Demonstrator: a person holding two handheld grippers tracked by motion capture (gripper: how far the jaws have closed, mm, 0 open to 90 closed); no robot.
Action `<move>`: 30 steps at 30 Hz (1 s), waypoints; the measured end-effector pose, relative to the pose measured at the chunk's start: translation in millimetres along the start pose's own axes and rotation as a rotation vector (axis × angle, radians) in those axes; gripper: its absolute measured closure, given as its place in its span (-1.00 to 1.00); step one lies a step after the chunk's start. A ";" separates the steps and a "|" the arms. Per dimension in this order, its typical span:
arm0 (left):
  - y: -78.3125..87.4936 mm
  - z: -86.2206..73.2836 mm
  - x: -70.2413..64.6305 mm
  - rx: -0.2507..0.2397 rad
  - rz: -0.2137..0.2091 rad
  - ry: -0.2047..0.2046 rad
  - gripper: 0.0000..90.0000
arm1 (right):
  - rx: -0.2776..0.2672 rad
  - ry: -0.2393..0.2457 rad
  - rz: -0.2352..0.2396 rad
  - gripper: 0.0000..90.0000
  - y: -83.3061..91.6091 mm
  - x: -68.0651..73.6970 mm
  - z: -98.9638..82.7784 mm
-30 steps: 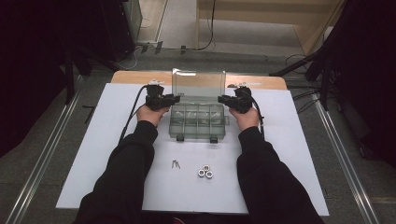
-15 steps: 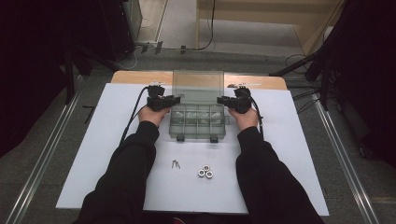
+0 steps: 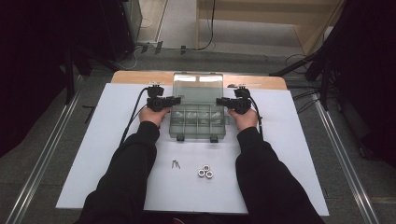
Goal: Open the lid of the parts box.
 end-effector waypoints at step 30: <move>20.5 7.0 11.7 0.060 -0.024 0.014 -0.19 | -0.010 0.077 -0.012 -0.21 14.0 22.4 10.5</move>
Point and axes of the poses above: each handheld gripper's, and its own axes: y roughly backward along the jaws, z roughly out of its top, x roughly to its left, the point moved 3 cm from there along -y, roughly forward along the jaws, and after that the axes turned 15 degrees about z, right-handed, at the moved point
